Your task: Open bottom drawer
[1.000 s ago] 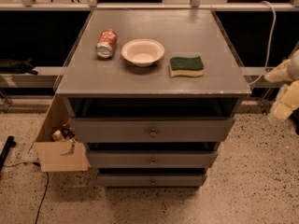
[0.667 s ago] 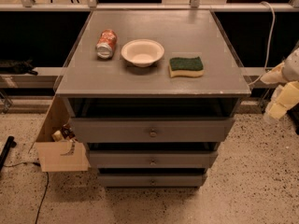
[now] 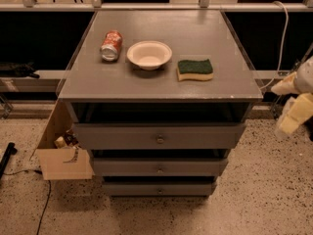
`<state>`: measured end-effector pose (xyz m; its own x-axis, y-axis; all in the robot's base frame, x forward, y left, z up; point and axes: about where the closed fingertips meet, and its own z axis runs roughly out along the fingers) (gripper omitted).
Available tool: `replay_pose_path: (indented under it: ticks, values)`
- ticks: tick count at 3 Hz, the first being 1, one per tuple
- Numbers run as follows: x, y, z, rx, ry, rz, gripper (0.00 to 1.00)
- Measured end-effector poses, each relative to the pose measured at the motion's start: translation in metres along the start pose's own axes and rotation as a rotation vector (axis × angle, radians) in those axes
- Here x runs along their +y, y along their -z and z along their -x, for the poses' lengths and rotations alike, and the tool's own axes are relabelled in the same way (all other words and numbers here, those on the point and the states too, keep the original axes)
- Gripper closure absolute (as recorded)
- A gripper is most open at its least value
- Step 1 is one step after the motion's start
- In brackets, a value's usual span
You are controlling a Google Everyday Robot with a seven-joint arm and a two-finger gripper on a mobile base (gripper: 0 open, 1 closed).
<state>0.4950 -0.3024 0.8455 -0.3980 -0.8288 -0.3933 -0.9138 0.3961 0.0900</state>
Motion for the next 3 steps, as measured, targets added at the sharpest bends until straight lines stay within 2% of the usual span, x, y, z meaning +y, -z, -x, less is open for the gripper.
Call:
replay_pose_path:
  ticks: [1, 2, 3]
  values:
    - [0.051, -0.024, -0.021, 0.012, -0.015, 0.071, 0.0]
    - [0.087, -0.056, -0.038, -0.002, -0.026, 0.161, 0.0]
    - [0.094, -0.064, -0.042, -0.001, -0.031, 0.181, 0.0]
